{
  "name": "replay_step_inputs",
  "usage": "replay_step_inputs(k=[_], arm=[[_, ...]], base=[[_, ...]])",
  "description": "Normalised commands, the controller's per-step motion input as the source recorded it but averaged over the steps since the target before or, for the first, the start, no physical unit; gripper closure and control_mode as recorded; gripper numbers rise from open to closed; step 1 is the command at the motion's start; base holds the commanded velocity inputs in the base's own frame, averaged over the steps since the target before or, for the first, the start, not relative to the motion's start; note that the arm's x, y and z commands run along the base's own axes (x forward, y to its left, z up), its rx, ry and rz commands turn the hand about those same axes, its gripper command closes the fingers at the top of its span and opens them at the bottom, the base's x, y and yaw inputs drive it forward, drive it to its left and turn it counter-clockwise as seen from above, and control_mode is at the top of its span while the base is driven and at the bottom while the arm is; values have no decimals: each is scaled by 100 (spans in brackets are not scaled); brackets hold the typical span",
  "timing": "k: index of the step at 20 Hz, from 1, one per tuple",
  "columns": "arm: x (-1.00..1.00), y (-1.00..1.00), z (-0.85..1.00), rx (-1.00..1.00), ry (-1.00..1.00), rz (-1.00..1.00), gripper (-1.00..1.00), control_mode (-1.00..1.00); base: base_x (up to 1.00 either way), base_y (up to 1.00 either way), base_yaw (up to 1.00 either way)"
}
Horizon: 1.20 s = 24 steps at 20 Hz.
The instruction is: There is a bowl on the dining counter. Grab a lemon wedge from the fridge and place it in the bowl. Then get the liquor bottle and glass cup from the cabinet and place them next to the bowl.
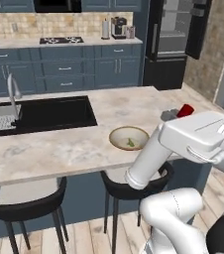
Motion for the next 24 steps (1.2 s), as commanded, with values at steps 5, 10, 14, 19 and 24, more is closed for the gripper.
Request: replay_step_inputs(k=[5,10,14,19,24], arm=[[0,0,0,0,0,0,100,100],[0,0,0,0,0,0,100,100],[0,0,0,0,0,0,100,100],[7,0,-8,0,4,0,100,-100],[30,-25,-4,0,0,5,100,-100]], base=[[64,-46,1],[66,-38,0],[68,-36,0],[23,-10,1],[0,0,0]])
